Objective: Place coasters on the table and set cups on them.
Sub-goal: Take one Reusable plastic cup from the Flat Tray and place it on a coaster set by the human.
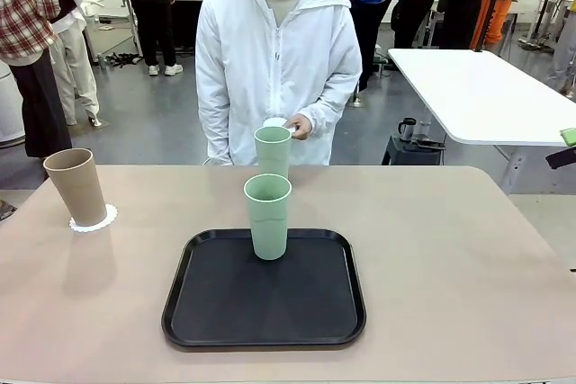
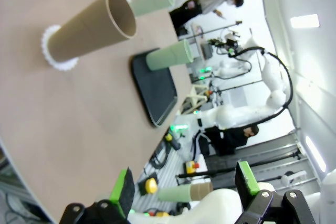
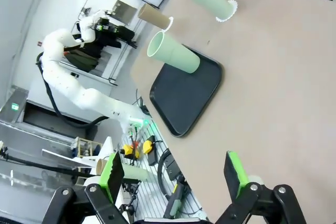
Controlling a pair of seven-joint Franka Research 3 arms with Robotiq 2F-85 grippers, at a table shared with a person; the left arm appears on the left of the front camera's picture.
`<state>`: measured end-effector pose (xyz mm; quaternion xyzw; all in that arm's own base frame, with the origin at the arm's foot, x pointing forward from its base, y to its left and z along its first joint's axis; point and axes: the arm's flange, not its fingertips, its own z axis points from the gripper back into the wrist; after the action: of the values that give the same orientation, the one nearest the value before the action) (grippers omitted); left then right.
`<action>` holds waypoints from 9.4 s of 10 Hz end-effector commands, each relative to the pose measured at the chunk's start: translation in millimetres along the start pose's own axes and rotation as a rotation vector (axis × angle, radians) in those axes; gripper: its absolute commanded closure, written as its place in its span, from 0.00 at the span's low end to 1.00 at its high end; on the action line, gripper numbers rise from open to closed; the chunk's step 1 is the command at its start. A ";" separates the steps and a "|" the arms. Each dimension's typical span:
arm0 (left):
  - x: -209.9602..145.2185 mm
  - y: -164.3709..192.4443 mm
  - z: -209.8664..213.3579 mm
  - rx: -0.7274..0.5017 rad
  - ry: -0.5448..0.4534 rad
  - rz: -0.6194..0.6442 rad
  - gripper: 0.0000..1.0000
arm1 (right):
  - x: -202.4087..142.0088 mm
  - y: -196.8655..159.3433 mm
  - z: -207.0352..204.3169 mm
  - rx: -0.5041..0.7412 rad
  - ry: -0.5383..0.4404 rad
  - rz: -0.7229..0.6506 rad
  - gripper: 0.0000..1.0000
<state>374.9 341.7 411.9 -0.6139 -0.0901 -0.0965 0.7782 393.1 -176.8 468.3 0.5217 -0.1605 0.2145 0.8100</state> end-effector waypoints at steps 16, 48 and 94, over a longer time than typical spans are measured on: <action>-0.6 -1.4 0.1 0.006 -0.001 0.004 0.00 | -29.6 -28.6 14.7 0.063 -0.021 -0.058 0.00; -0.6 -1.4 0.1 0.006 -0.001 0.004 0.00 | 138.3 89.7 -302.1 -0.187 0.457 0.828 0.00; -0.6 -1.4 0.1 0.006 -0.001 0.004 0.00 | 33.5 -58.8 -470.3 0.118 -0.028 1.019 0.00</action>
<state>375.3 341.1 412.3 -0.6139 -0.0901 -0.0973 0.7782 465.2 231.4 254.4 0.4328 -0.3868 0.5801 0.5715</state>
